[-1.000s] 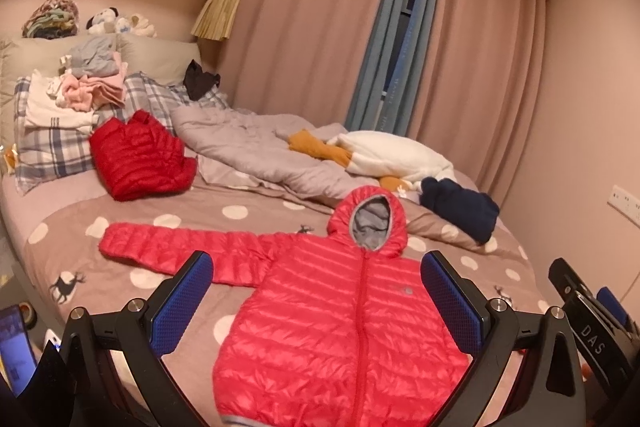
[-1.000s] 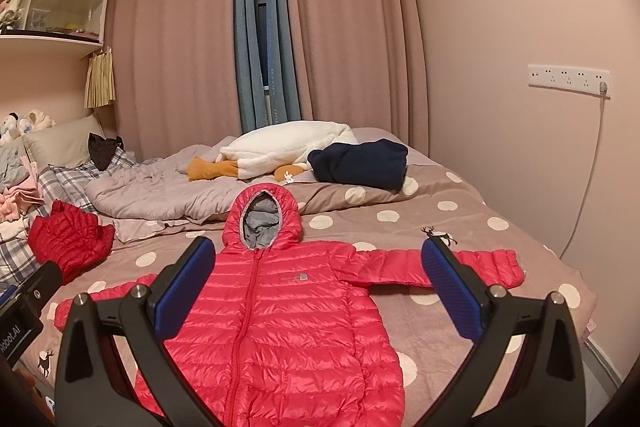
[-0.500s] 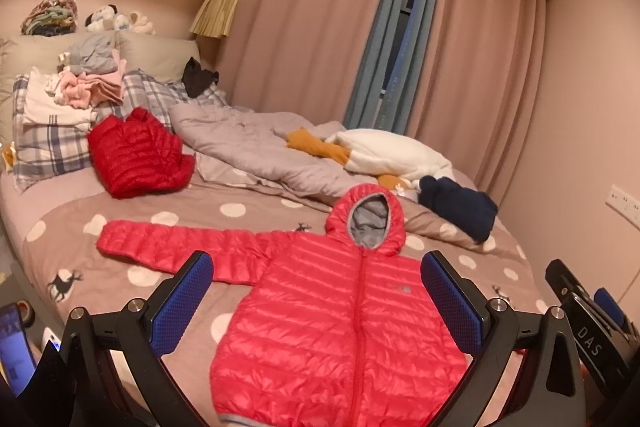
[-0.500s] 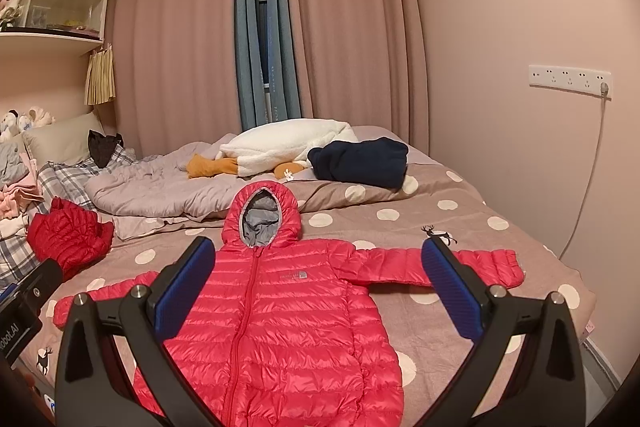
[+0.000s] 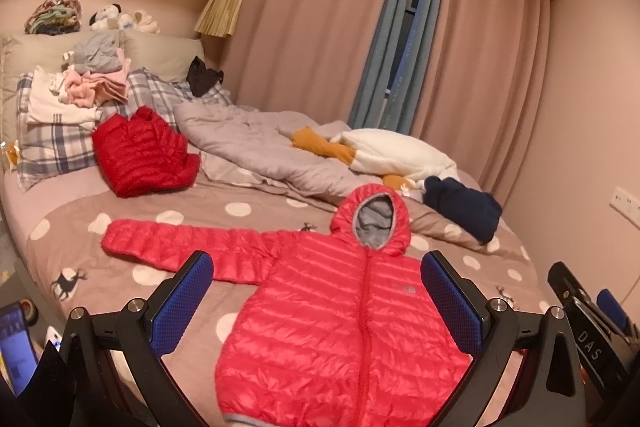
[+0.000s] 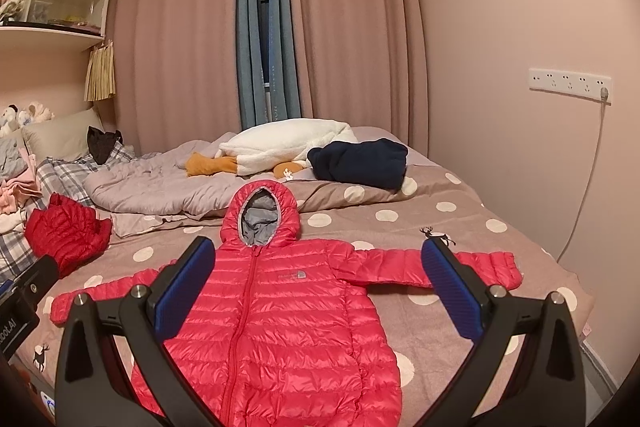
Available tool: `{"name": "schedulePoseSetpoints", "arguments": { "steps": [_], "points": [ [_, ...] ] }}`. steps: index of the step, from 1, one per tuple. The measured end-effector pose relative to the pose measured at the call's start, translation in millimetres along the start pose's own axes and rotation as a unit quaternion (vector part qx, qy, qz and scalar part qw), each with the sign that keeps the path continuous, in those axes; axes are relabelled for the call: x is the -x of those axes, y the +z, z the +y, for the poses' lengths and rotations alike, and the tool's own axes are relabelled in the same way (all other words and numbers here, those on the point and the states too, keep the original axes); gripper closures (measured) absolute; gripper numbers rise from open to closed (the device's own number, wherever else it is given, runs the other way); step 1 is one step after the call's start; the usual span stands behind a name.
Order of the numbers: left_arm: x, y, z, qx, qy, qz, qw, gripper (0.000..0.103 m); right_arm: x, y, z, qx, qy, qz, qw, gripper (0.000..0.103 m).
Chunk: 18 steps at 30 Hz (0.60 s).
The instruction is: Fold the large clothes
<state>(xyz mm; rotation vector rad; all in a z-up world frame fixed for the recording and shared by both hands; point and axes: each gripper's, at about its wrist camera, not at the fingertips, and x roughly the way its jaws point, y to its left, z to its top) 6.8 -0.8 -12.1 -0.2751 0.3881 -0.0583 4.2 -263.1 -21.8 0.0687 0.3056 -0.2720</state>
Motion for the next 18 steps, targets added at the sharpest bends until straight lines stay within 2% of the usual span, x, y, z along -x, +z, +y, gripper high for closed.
{"name": "schedulePoseSetpoints", "arguments": {
  "steps": [14,18],
  "points": [
    [-16,5,6,0.021,0.004,0.019,0.9996,0.001,-11,2,-1,-0.002,-0.008,0.015,1.000,0.000],
    [-35,10,11,0.002,0.015,0.035,0.9993,0.001,-22,3,-6,-0.010,-0.003,0.023,1.000,0.000]
  ]
}}
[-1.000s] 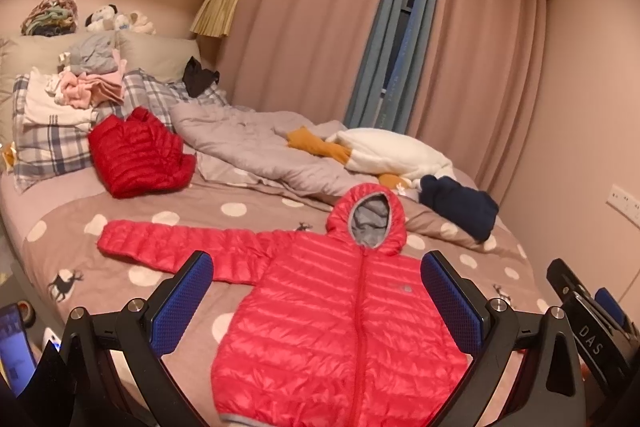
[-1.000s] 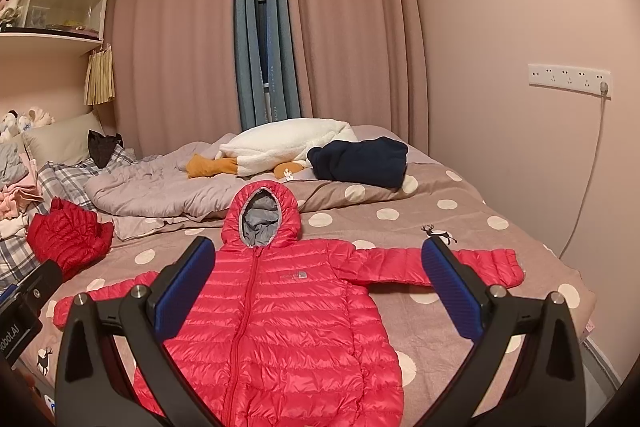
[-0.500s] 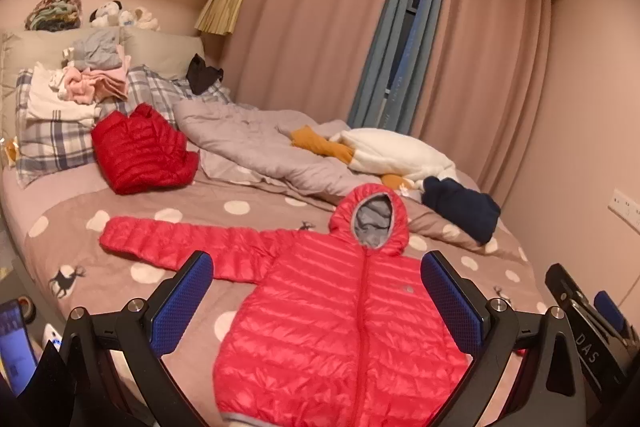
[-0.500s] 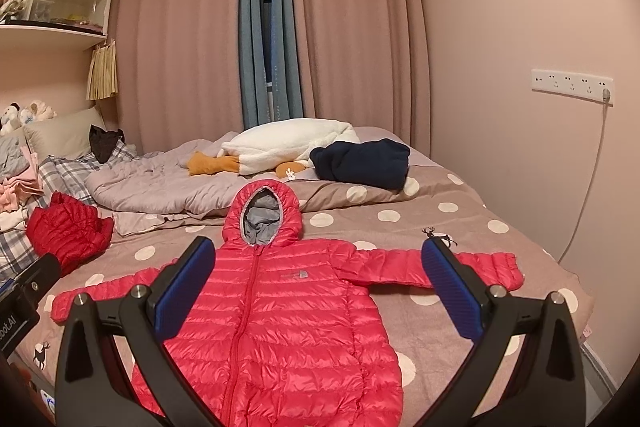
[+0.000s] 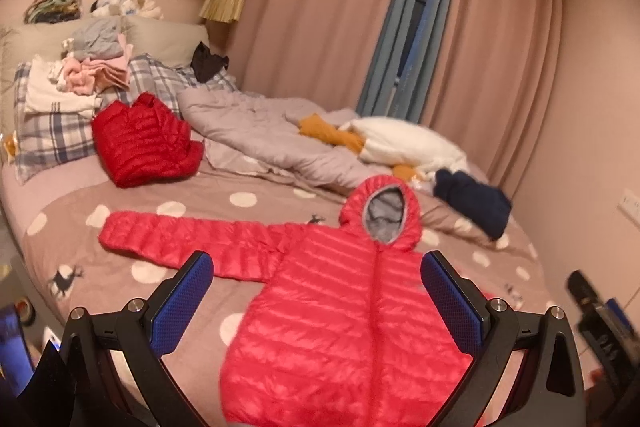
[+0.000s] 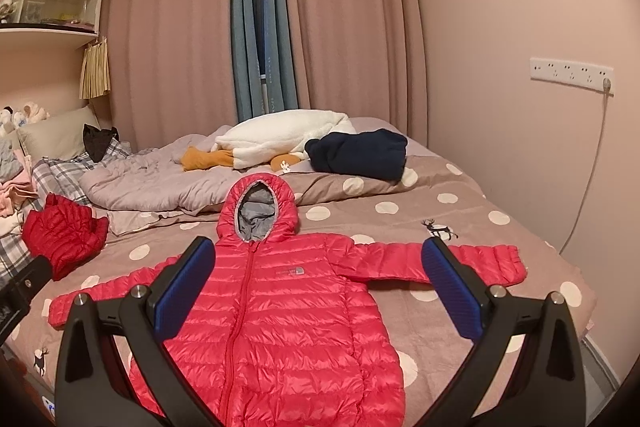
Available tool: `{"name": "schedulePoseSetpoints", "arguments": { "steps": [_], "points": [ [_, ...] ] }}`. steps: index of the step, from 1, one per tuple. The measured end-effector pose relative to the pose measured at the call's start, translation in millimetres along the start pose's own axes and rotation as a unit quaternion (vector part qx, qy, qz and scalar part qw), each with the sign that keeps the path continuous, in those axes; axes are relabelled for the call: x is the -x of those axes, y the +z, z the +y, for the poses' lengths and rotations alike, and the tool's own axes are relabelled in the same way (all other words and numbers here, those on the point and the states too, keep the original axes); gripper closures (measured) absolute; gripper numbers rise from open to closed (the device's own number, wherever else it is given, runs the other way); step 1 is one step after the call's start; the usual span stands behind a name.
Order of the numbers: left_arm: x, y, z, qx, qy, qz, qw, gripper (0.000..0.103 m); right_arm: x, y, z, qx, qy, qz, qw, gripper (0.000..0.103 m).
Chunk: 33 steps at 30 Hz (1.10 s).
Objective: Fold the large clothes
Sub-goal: 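Grasp one red jacket sleeve with the left tool while the right tool grasps the other sleeve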
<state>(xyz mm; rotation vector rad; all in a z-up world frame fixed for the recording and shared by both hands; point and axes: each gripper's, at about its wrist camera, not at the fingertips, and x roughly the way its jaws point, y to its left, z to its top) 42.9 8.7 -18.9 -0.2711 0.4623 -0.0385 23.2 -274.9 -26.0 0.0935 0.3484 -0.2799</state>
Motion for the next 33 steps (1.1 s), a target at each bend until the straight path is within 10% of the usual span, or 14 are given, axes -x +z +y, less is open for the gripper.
{"name": "schedulePoseSetpoints", "arguments": {
  "steps": [7,10,17,21,28,33],
  "points": [
    [-53,16,65,0.054,0.021,-0.033,0.9978,0.001,-55,2,-29,-0.003,-0.065,0.022,0.998,0.000],
    [-91,21,110,0.079,0.100,-0.007,0.9918,0.001,-106,-3,-65,-0.008,-0.106,0.069,0.992,0.000],
    [-175,-15,233,0.159,0.247,0.055,0.9541,0.001,-186,-31,-178,-0.118,-0.241,0.143,0.953,0.001],
    [-201,-37,286,0.262,0.231,0.100,0.9318,0.003,-198,-57,-239,-0.206,-0.302,0.162,0.917,0.001],
    [-217,-51,294,0.347,0.064,0.095,0.9309,0.003,-212,-92,-290,-0.257,-0.394,0.203,0.859,0.001],
    [-235,-49,280,0.346,0.022,0.098,0.9329,0.004,-216,-126,-315,-0.455,-0.239,0.165,0.842,0.002]
  ]
}}
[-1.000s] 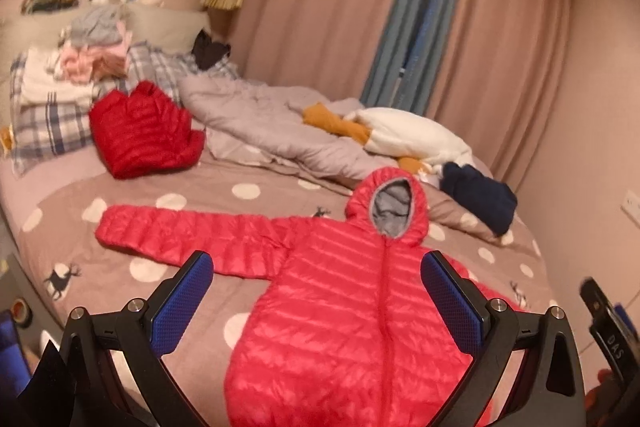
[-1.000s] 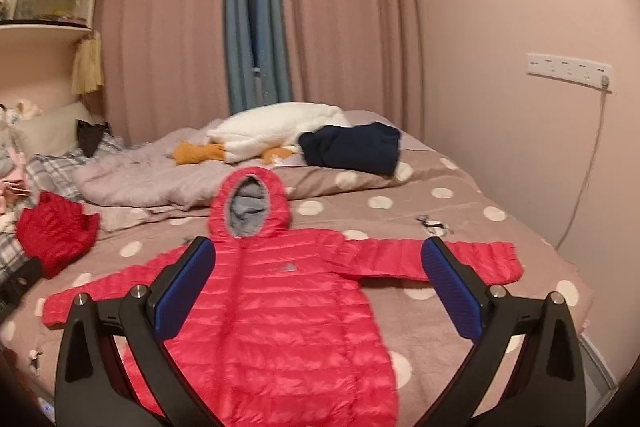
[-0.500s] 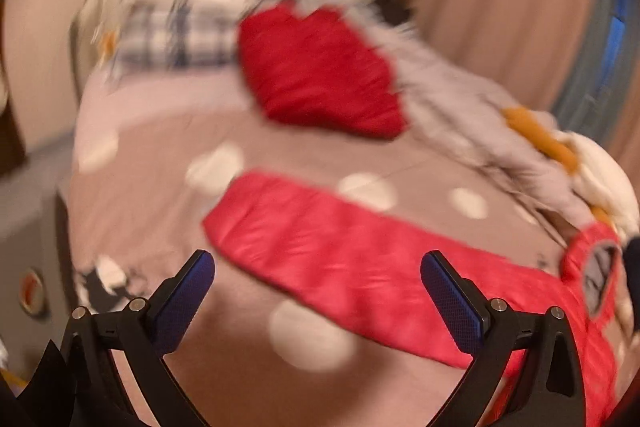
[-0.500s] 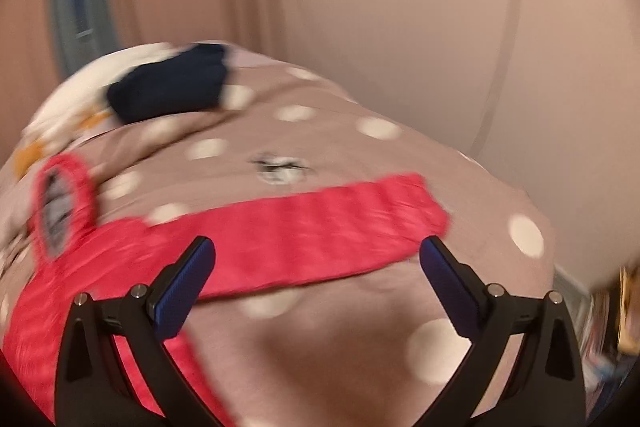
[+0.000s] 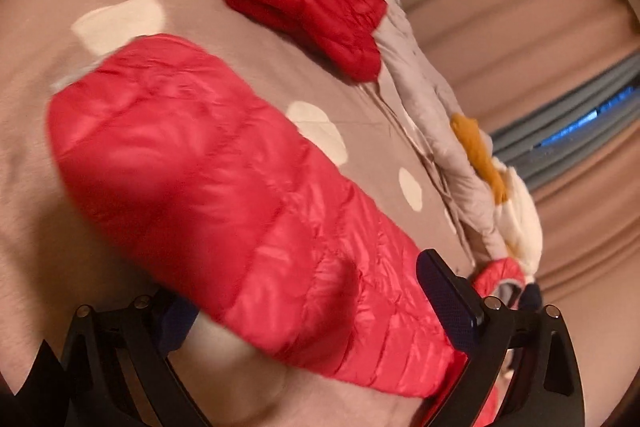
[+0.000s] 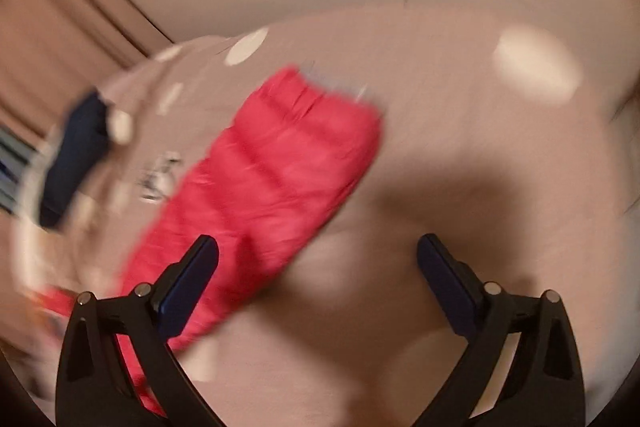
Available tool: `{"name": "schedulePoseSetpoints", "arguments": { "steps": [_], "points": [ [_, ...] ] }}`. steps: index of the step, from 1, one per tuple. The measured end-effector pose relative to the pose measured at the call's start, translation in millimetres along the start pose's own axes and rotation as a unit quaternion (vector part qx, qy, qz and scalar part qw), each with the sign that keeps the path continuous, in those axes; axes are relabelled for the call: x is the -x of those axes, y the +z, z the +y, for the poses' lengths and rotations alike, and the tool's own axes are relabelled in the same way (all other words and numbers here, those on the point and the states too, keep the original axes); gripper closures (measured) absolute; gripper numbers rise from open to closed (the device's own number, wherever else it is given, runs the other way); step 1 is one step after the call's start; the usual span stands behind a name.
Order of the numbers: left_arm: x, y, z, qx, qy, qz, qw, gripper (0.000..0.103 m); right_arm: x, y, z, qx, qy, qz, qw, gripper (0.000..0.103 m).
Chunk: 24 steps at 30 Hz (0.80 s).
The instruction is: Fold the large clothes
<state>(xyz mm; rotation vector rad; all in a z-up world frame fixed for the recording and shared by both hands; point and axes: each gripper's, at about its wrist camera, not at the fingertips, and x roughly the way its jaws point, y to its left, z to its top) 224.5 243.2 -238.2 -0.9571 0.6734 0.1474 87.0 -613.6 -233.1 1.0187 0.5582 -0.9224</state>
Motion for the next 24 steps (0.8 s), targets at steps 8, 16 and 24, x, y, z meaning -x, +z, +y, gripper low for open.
{"name": "schedulePoseSetpoints", "arguments": {
  "steps": [8,16,24],
  "points": [
    [-1,-2,19,0.059,0.059,-0.054,0.9950,0.068,-10,-19,19,-0.006,0.109,-0.033,0.993,0.019],
    [12,-8,15,0.025,0.099,-0.058,0.9930,0.083,-36,-20,28,0.017,0.103,-0.006,0.994,0.095],
    [44,-21,-5,-0.055,0.135,-0.081,0.9860,0.087,-5,-11,6,0.037,0.014,-0.057,0.998,0.096]
  ]
}}
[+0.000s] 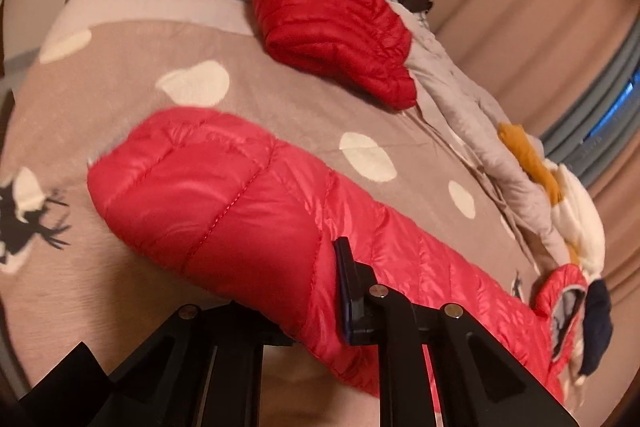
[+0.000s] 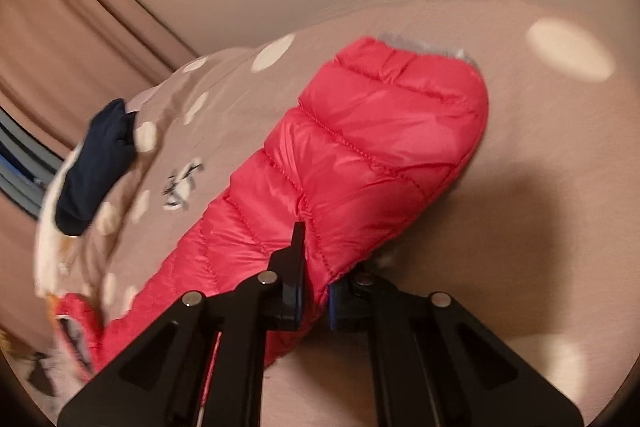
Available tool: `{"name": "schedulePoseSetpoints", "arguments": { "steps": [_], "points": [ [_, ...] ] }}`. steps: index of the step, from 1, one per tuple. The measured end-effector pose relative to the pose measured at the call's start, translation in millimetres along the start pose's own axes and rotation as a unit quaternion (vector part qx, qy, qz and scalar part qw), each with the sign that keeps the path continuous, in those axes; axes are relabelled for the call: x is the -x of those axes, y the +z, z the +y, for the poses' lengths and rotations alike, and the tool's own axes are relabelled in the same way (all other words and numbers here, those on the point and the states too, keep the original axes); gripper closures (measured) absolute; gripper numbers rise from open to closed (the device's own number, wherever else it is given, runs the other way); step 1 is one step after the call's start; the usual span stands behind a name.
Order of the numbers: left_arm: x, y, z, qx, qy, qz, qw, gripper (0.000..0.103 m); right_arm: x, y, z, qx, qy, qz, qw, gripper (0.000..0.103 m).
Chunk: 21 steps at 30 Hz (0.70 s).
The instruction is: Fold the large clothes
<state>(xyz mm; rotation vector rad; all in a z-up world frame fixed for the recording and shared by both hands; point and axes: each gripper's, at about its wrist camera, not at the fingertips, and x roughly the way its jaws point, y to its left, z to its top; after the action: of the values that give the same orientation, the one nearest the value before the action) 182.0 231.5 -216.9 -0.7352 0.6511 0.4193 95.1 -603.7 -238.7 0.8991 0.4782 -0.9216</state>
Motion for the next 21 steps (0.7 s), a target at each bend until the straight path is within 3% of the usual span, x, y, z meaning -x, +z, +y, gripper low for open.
{"name": "schedulePoseSetpoints", "arguments": {
  "steps": [3,7,9,13,15,18,21],
  "points": [
    [8,-4,1,-0.005,0.002,0.001,1.0000,0.087,14,10,-18,-0.005,-0.026,-0.022,0.999,0.096],
    [16,-6,-1,-0.003,0.002,-0.001,1.0000,0.087,22,22,-39,-0.025,-0.027,-0.014,0.999,0.095],
    [19,-7,-8,-0.016,0.014,-0.008,0.9997,0.087,27,24,-30,0.002,-0.033,-0.021,0.999,0.095],
    [29,-11,-28,-0.060,0.039,-0.039,0.9966,0.087,56,24,13,0.100,-0.047,-0.091,0.990,0.095],
    [32,-11,-34,-0.074,0.041,-0.055,0.9949,0.087,76,24,33,0.119,-0.031,-0.117,0.986,0.095],
    [30,-11,-40,-0.083,0.050,-0.058,0.9936,0.087,101,17,63,0.146,0.036,-0.121,0.981,0.095],
    [28,-11,-41,-0.078,0.050,-0.059,0.9939,0.087,126,-4,101,0.217,0.067,-0.136,0.964,0.095]
  ]
}}
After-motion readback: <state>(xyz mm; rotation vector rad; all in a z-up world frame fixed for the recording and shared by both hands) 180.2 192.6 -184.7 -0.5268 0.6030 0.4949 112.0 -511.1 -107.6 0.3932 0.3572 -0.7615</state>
